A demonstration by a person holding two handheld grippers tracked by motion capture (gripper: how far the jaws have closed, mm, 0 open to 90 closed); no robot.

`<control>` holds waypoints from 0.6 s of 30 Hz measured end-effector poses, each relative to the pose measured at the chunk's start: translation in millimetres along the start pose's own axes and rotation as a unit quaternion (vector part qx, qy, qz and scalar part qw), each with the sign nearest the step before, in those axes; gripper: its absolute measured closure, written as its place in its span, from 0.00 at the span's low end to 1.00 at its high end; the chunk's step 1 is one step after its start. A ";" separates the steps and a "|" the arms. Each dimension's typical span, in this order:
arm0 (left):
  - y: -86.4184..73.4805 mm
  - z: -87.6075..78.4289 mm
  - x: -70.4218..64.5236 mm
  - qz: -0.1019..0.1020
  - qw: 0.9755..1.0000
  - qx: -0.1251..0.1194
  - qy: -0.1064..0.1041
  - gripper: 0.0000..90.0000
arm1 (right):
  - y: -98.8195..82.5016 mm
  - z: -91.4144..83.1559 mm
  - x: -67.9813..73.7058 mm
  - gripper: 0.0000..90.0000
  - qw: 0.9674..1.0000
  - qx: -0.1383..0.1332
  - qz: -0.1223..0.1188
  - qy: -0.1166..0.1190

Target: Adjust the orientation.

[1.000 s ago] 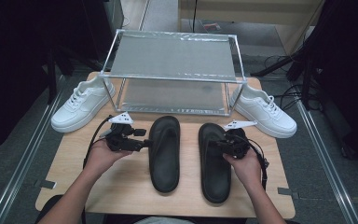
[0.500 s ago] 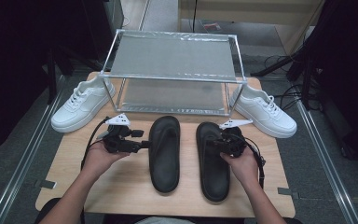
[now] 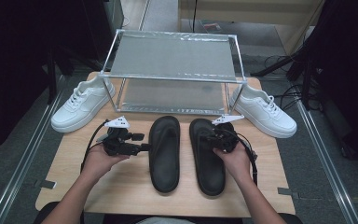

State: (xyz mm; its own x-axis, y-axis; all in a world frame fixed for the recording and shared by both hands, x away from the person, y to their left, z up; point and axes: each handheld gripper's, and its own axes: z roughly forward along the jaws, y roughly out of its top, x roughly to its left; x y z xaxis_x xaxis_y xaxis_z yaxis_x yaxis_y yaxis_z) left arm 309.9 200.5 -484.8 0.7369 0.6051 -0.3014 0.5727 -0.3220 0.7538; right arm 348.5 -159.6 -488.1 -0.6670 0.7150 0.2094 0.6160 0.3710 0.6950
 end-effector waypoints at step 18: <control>-7.8 12.6 8.0 0.005 1.000 0.017 0.019 0.89 | 16.3 21.2 5.4 0.99 1.000 -0.001 -0.012 -0.006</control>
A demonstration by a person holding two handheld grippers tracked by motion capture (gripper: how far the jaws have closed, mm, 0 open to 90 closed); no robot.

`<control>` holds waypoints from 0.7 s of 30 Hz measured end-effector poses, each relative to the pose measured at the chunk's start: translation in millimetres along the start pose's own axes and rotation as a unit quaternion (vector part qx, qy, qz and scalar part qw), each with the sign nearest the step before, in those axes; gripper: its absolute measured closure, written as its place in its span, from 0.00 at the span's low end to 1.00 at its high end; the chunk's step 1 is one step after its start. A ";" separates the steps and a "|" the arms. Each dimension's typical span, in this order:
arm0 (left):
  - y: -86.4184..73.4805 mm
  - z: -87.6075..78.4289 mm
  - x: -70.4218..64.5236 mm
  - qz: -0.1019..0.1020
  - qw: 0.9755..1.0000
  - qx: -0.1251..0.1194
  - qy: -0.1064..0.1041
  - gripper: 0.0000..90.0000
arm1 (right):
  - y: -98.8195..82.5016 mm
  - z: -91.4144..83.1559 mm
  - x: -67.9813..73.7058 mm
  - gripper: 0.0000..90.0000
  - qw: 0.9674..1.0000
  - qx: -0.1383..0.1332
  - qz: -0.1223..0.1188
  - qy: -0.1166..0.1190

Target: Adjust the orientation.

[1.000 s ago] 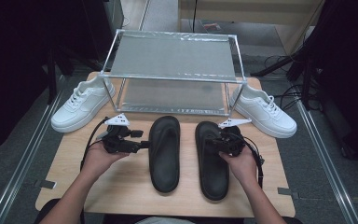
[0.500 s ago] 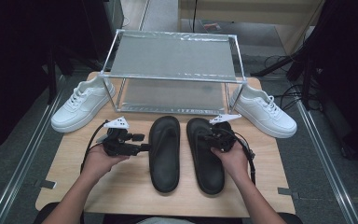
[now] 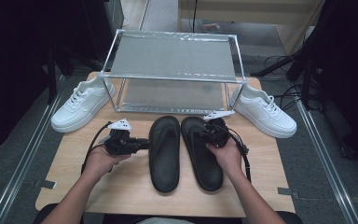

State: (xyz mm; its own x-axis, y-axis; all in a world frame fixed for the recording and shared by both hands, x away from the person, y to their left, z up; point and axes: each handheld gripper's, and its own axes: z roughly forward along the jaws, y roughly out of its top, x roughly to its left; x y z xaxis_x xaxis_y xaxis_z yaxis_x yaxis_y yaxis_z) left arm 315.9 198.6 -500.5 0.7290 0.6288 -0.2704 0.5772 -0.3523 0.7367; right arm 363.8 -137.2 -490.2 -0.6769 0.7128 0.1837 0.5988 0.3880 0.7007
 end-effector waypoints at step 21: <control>2.7 30.6 -1.8 0.012 0.999 0.031 0.002 0.95 | 2.9 6.7 -0.5 1.00 1.000 -0.005 0.007 -0.009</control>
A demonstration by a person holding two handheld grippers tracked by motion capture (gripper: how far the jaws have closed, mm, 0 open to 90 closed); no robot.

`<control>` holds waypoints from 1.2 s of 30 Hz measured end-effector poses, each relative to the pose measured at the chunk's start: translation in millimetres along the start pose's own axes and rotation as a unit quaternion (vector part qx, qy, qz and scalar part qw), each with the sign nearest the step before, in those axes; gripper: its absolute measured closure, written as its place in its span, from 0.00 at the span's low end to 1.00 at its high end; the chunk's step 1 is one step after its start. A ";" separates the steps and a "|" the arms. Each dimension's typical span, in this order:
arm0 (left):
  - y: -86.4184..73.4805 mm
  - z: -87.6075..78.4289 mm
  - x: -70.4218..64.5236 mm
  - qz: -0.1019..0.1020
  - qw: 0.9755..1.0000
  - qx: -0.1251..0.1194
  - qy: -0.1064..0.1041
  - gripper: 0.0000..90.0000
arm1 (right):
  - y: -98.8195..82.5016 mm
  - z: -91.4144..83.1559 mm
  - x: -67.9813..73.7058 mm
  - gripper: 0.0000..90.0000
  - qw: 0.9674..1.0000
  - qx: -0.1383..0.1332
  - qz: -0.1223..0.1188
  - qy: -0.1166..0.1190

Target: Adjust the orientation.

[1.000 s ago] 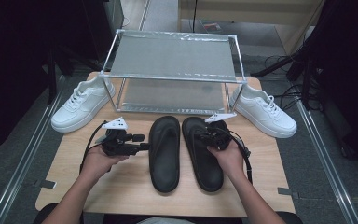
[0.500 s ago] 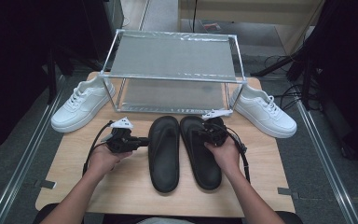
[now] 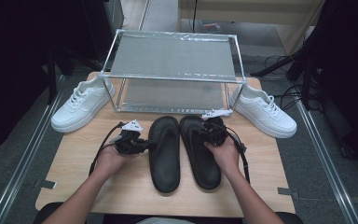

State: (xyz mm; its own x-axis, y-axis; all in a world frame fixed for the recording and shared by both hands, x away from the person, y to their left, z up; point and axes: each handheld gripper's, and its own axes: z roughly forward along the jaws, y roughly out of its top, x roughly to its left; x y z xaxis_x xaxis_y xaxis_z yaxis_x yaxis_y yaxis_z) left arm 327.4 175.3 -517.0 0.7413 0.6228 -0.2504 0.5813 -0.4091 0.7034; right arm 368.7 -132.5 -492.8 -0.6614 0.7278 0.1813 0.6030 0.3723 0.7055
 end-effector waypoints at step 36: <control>0.7 12.0 -28.3 0.061 0.996 0.016 -0.057 0.88 | -2.8 -0.4 -3.7 0.95 1.000 -0.001 0.012 0.007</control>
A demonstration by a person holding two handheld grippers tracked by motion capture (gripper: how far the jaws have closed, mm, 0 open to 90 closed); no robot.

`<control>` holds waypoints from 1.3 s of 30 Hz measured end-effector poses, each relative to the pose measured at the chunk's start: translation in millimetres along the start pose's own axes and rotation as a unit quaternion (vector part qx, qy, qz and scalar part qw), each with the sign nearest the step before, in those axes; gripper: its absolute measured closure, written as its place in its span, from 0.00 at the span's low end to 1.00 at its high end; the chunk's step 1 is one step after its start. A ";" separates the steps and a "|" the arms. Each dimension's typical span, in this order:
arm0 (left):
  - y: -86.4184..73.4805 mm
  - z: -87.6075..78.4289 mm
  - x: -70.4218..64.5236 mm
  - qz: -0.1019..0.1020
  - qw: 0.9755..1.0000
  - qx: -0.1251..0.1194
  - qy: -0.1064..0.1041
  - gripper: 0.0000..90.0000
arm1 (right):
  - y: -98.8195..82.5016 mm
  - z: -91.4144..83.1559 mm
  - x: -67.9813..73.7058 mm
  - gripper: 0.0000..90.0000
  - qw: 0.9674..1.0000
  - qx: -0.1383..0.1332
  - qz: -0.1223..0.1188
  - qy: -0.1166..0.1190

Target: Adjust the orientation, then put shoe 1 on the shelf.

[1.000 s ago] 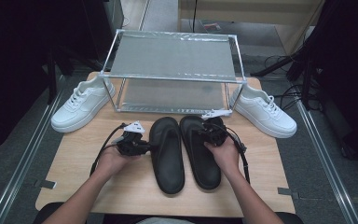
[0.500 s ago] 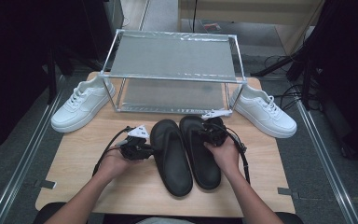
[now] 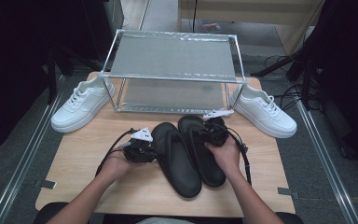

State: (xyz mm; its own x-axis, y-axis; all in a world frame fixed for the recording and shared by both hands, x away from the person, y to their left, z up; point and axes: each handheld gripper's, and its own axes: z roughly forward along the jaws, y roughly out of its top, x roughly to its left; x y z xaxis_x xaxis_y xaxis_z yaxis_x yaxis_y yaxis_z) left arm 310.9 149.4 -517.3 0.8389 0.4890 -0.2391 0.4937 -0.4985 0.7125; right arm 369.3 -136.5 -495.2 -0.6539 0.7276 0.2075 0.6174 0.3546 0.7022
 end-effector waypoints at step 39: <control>-1.2 -57.0 26.8 -0.068 0.995 -0.067 0.032 0.46 | -34.4 -35.2 40.1 0.59 0.997 -0.075 0.008 0.028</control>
State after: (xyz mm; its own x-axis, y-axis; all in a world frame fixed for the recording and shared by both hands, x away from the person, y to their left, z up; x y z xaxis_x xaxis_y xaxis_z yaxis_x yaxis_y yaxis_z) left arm 319.7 203.9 -487.0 0.7474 0.5926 -0.3003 0.5635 -0.3261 0.7590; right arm 306.5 -140.2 -487.0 -0.6709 0.6966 0.2541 0.5582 0.2490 0.7915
